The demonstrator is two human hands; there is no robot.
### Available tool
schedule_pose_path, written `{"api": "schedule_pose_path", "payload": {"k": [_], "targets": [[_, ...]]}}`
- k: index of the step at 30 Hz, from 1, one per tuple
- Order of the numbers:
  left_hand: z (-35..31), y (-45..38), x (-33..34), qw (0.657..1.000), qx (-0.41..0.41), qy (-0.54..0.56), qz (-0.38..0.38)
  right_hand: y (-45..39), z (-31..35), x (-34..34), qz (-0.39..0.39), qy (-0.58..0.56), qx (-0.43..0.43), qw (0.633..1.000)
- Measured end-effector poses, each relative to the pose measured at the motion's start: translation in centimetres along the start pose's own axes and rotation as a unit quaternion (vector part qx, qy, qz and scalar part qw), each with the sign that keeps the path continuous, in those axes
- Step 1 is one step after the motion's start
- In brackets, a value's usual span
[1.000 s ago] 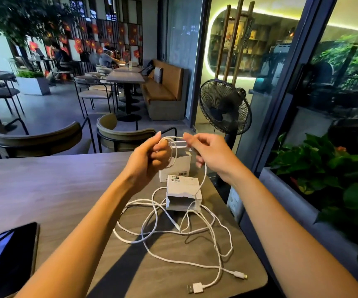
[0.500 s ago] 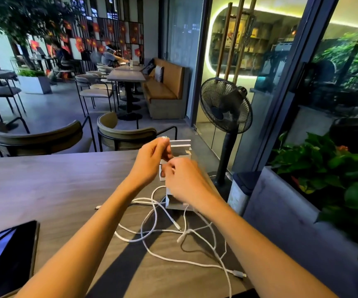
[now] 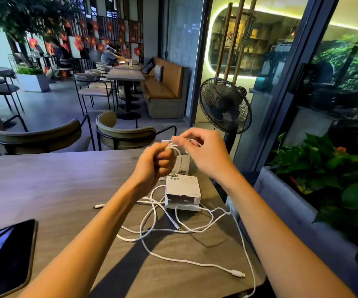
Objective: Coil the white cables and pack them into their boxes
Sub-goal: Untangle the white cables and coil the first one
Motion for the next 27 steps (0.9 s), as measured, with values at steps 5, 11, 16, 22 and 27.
{"api": "schedule_pose_path", "payload": {"k": [5, 11, 16, 22, 27], "targets": [[-1.6, -0.9, -0.5, 0.97, -0.004, 0.231, -0.073, 1.8, -3.1, 4.7, 0.025, -0.075, 0.056, 0.995], [-0.8, -1.2, -3.1, 0.957, 0.114, -0.228, -0.139, 4.0, -2.0, 7.1, 0.156, 0.053, 0.097, 0.982], [-0.1, -0.2, -3.7, 0.887, 0.128, -0.44, -0.047, 2.8, 0.7, 3.5, 0.136, 0.018, 0.076, 0.988], [-1.1, 0.1, -1.4, 0.996, 0.025, -0.09, 0.011, -0.5, -0.1, -0.4, 0.017, -0.051, 0.03, 0.998], [-1.4, -2.0, -0.1, 0.989, 0.0, 0.14, -0.043, 1.7, -4.0, 5.1, 0.098, 0.03, 0.136, 0.985]]}}
Point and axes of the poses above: each hand's wrist, its own y-axis away from the middle knuckle, its own x-axis out of the palm, z = x × y, the point moved 4 cm from there along -y, towards the middle knuckle, and after that the axes turned 5 degrees about x, right-handed, at the moved point
